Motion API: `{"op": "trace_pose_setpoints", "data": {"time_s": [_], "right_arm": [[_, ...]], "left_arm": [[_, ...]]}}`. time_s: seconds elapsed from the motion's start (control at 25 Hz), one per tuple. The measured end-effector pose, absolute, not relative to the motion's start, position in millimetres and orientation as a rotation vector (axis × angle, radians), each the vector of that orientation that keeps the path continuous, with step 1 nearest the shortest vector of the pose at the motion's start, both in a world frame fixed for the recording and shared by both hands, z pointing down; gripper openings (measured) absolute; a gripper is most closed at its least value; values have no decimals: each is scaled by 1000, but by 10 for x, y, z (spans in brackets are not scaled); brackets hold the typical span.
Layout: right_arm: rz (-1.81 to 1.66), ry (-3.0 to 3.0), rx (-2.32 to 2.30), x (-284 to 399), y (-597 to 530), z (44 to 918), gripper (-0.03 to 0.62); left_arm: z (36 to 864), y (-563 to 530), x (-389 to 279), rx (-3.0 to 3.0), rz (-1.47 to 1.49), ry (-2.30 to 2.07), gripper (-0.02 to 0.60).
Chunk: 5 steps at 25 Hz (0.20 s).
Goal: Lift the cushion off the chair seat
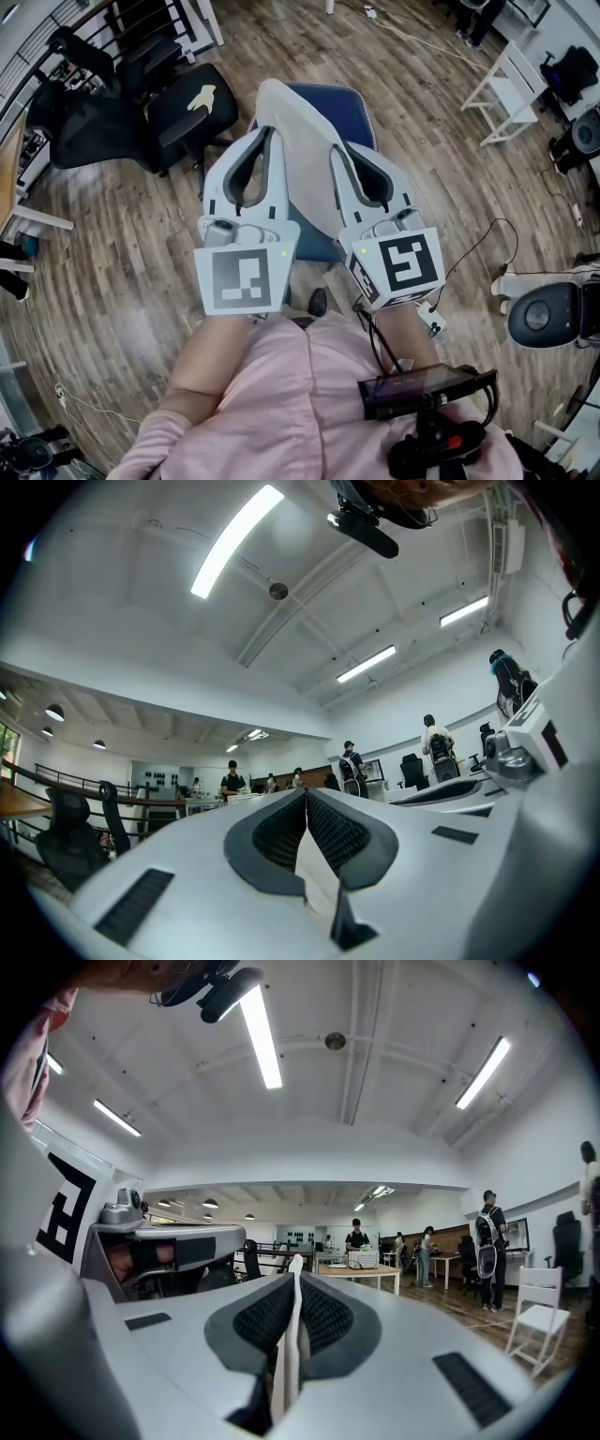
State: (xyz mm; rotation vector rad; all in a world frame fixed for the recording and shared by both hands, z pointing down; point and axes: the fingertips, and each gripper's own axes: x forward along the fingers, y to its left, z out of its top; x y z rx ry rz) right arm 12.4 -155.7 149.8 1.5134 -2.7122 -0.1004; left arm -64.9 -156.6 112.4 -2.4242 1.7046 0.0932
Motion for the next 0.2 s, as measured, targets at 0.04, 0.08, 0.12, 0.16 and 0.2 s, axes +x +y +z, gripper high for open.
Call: {"op": "trace_pose_setpoints", "data": {"time_s": [0.04, 0.08, 0.12, 0.16, 0.2], "right_arm": [[-103, -2711, 1512, 126, -1558, 1497, 17], [-105, -2710, 1511, 127, -1558, 1497, 17], [-108, -2709, 1511, 125, -1558, 1496, 18], [-111, -2708, 1510, 122, -1558, 1495, 17], [-114, -2706, 1510, 119, -1559, 1493, 17]], "left_arm": [[1124, -1570, -644, -2423, 93, 1702, 14], [1123, -1572, -640, -2421, 93, 1700, 14], [1120, -1574, -638, -2419, 93, 1698, 14], [1118, -1575, -638, -2418, 93, 1697, 14], [1115, -1575, -638, -2417, 93, 1696, 14]]}}
